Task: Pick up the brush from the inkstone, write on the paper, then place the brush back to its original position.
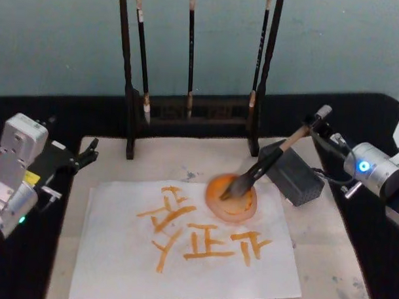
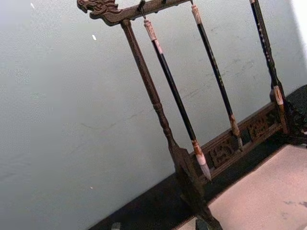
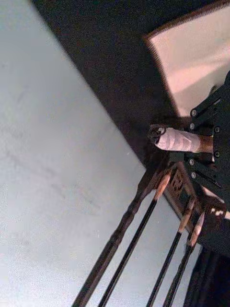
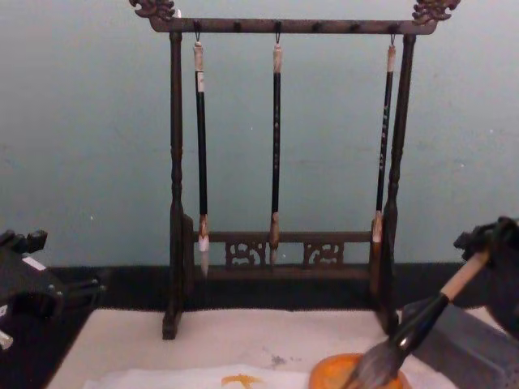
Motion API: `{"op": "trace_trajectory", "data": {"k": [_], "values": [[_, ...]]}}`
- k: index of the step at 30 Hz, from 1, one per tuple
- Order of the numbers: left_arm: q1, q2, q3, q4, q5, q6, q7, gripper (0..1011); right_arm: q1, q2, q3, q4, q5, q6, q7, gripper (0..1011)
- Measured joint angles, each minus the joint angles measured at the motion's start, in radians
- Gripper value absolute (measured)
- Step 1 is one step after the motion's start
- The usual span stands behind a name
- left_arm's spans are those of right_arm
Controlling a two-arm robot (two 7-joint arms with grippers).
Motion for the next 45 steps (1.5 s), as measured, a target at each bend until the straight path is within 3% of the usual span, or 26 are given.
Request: {"op": "trace_trajectory", "data": {"k": [11,15,17,25,29,33,34,40,45], "values": [[0.000,0.000,0.000,0.000,0.000,0.000,0.000,1010,-0.029,0.041,-0.031,-0.133,-0.013,-0.057,0.005,169],[0.000,0.000,0.000,0.000,0.000,0.000,0.000,1010,-0.058,0.063,-0.042,-0.211,-0.022,-0.073,-0.005,169],[0.000,0.000,0.000,0.000,0.000,0.000,0.000,1010,-0.098,0.083,-0.050,-0.305,-0.034,-0.090,-0.032,169],[0.000,0.000,0.000,0.000,0.000,0.000,0.000,1010,-0.143,0.131,-0.082,-0.430,-0.092,-0.153,-0.041,169],[0.000,0.000,0.000,0.000,0.000,0.000,0.000,1010,-0.163,0.159,-0.104,-0.476,-0.143,-0.201,-0.031,169],[0.000,0.000,0.000,0.000,0.000,0.000,0.000,1010,-0.174,0.182,-0.125,-0.501,-0.225,-0.247,-0.009,169],[0.000,0.000,0.000,0.000,0.000,0.000,0.000,1010,-0.174,0.182,-0.125,-0.501,-0.225,-0.247,-0.009,169],[0.000,0.000,0.000,0.000,0.000,0.000,0.000,1010,-0.182,0.216,-0.157,-0.520,-0.372,-0.335,0.053,169],[0.000,0.000,0.000,0.000,0.000,0.000,0.000,1010,-0.190,0.230,-0.166,-0.534,-0.441,-0.383,0.086,169]]}}
